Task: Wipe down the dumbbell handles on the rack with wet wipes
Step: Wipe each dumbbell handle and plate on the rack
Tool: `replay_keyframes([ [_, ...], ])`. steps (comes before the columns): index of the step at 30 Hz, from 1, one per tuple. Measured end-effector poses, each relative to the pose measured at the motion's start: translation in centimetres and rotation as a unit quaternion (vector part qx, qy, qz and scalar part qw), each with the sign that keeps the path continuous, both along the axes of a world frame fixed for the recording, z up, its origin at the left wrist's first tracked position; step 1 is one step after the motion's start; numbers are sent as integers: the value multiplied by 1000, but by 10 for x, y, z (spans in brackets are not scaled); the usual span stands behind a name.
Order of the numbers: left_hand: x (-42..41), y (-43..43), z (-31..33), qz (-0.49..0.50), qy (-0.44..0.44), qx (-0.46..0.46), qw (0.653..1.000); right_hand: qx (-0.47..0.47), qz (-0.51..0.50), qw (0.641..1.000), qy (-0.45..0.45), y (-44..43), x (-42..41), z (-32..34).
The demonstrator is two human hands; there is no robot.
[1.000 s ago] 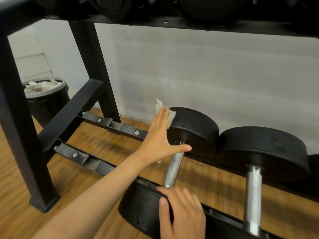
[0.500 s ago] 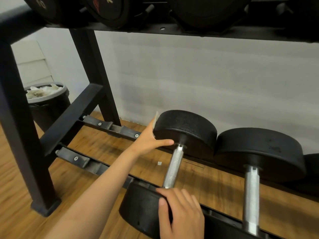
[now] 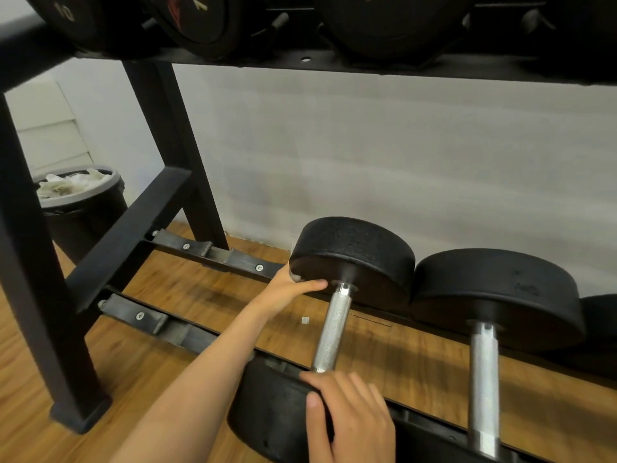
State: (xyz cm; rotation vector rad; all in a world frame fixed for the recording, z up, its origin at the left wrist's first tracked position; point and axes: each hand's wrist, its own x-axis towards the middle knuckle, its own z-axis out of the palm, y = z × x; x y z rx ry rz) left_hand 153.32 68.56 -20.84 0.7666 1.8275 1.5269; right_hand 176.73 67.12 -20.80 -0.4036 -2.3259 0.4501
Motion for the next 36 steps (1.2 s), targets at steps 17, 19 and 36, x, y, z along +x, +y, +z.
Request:
replay_keyframes([
  [17,56,-34,33,27,291,-155,944,-31,-31,999,-17,-10,10,17],
  [19,57,-25,39,29,231,-143,962,-35,-31,999,-21,-10,10,18],
  [36,68,14,30,10,120,-117,986,-33,-51,998,-35,-11,8,18],
])
